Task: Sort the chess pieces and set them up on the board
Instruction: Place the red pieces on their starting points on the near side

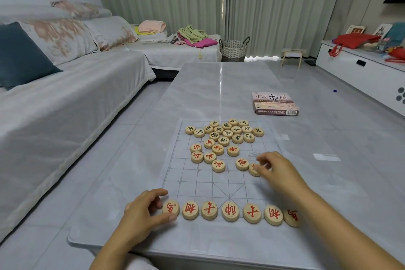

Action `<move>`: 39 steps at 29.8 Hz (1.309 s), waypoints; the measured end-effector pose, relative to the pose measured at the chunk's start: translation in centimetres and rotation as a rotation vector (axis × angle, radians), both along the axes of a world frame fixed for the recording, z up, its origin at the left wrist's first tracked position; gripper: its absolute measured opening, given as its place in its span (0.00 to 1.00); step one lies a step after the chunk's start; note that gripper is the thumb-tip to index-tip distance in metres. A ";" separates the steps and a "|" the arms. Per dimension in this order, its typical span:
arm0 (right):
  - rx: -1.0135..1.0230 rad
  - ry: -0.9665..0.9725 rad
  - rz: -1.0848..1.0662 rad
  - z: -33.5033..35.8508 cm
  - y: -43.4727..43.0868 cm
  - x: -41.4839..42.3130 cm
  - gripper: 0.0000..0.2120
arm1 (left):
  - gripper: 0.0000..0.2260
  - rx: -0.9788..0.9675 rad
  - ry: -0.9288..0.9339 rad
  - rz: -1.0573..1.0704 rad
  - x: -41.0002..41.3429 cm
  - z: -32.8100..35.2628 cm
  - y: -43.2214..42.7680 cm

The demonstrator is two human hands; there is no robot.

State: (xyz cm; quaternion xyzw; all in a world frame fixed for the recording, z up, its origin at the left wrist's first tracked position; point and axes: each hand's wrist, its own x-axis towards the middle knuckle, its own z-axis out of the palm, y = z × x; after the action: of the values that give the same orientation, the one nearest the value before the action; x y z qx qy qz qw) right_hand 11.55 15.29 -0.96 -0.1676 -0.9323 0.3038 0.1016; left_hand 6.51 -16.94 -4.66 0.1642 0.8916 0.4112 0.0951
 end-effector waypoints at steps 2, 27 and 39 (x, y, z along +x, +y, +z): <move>0.061 -0.048 -0.005 -0.2 -0.6 -3.1 0.17 | 0.23 0.027 -0.024 0.014 0.1 0.0 -0.1; -0.035 -0.169 0.034 -1.6 6.9 5.4 0.14 | 0.05 0.096 0.072 0.131 -3.5 1.8 4.0; -0.045 -0.079 -0.048 -4.0 6.7 4.4 0.17 | 0.18 -0.569 0.473 -0.357 -10.8 3.9 17.3</move>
State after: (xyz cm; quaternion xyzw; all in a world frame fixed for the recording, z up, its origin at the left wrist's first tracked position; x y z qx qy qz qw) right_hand 15.98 22.01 -5.00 -0.2043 -0.9242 0.3154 0.0681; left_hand -4.26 0.32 -0.79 0.3735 0.9245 0.0763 -0.0008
